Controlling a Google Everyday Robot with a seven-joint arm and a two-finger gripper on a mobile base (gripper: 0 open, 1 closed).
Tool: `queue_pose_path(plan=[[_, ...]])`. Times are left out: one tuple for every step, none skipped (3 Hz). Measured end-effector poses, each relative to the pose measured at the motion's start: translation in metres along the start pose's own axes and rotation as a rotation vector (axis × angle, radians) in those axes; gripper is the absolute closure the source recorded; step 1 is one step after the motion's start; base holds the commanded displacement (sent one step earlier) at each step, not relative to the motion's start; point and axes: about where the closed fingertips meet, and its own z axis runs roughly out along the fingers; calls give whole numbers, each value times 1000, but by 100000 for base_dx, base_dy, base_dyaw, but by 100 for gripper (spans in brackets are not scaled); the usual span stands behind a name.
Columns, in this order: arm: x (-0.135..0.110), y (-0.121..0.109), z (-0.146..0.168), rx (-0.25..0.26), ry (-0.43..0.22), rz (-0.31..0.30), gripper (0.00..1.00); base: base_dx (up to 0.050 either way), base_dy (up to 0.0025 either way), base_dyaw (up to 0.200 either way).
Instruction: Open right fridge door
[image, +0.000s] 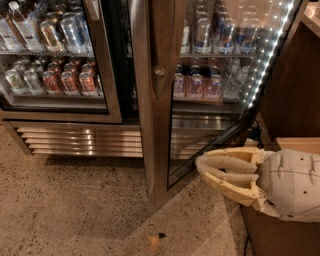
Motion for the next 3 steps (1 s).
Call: queue_pose_path(plan=[[0,0,0,0,0,0,100,-4996,-8,62],[0,0,0,0,0,0,100,0,0,0],[0,0,0,0,0,0,81,0,0,0]])
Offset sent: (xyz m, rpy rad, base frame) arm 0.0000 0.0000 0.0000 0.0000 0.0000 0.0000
